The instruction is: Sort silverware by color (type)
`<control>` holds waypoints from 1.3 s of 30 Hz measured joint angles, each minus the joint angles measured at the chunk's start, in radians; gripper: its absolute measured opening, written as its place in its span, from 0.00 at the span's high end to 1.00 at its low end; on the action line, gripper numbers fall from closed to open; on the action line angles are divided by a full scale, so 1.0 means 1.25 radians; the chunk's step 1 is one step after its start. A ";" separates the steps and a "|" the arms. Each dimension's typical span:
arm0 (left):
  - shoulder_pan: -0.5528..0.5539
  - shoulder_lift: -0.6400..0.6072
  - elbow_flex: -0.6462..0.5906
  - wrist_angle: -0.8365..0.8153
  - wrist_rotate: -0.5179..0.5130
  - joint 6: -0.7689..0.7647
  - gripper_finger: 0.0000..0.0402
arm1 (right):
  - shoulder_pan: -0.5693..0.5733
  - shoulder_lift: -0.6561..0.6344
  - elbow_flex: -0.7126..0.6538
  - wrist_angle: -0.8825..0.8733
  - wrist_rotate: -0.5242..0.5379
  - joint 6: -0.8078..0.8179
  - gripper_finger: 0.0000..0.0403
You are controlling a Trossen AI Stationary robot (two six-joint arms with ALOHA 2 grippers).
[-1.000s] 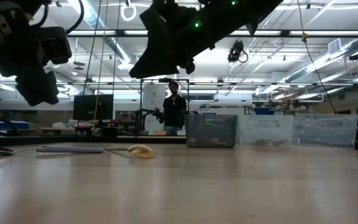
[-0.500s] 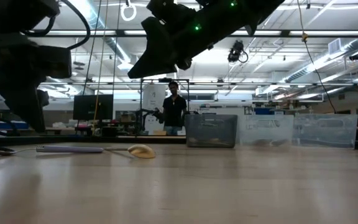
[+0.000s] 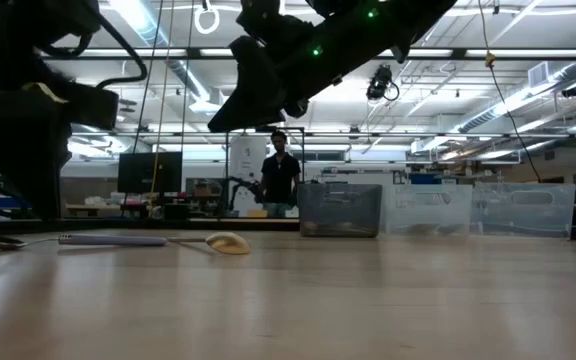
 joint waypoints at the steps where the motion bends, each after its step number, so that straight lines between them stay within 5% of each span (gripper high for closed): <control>1: 0.000 0.011 0.000 0.002 0.000 -0.005 0.65 | 0.000 0.000 0.000 0.000 -0.007 0.005 0.78; 11: -0.013 0.061 0.000 0.052 0.003 -0.050 0.65 | 0.010 0.000 0.000 -0.013 -0.055 0.047 0.78; 39: -0.050 0.069 -0.001 0.070 -0.082 -0.064 0.65 | 0.065 -0.001 0.000 -0.093 -0.003 0.156 0.78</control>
